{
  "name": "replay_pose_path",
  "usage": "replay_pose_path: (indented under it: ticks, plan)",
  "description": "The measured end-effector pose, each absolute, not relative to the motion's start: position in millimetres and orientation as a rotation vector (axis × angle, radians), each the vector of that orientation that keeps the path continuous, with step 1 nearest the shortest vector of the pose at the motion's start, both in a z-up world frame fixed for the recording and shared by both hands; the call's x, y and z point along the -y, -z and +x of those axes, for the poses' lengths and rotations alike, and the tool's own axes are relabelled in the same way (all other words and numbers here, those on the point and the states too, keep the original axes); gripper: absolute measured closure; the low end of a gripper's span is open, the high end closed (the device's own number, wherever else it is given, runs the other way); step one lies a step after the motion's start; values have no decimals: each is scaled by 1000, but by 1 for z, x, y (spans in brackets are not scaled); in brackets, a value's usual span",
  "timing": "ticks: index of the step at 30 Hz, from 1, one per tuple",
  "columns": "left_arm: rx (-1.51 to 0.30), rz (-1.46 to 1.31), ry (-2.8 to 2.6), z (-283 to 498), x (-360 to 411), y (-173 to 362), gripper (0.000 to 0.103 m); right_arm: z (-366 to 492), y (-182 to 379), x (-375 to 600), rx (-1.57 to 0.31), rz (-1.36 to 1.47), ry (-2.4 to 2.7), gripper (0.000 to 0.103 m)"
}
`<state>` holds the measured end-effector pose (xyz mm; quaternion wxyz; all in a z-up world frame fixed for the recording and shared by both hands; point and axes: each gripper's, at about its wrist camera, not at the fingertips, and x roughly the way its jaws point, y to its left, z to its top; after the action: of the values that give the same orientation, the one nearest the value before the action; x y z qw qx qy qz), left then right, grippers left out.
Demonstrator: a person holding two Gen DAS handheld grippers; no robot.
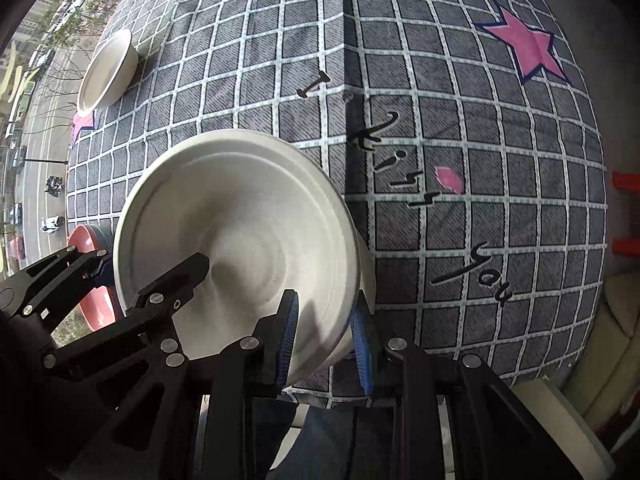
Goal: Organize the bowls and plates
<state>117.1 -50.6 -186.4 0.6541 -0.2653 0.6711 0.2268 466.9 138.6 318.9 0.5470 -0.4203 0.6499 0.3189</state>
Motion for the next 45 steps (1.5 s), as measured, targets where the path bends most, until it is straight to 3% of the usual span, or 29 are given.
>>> replay_pose_path:
  ticks: [1, 2, 3, 4, 6, 18, 32, 45]
  plan:
    - [-1531, -597, -528, 114, 51, 188, 30, 467, -316, -135, -1549, -990, -737, 73]
    - [-1531, -590, -544, 111, 51, 189, 27, 472, -316, -131, -1558, -979, -717, 73]
    - [-1529, -589, -551, 106, 49, 187, 27, 473, -315, -125, -1567, -962, -694, 65]
    - [-1527, -598, -550, 99, 48, 185, 24, 477, -316, -121, -1570, -942, -675, 42]
    - [-1522, -619, -568, 88, 45, 184, 23, 484, -322, -111, -1580, -881, -668, 21]
    - [-1446, -664, -606, 63, 47, 157, 23, 503, -354, -93, -1486, -779, -621, 21]
    - [-1422, -687, -583, 101, 46, 155, 23, 490, -349, -65, -1539, -787, -549, 20]
    - [-1420, -724, -618, 80, 36, 147, 23, 476, -337, -92, -1546, -834, -590, 20]
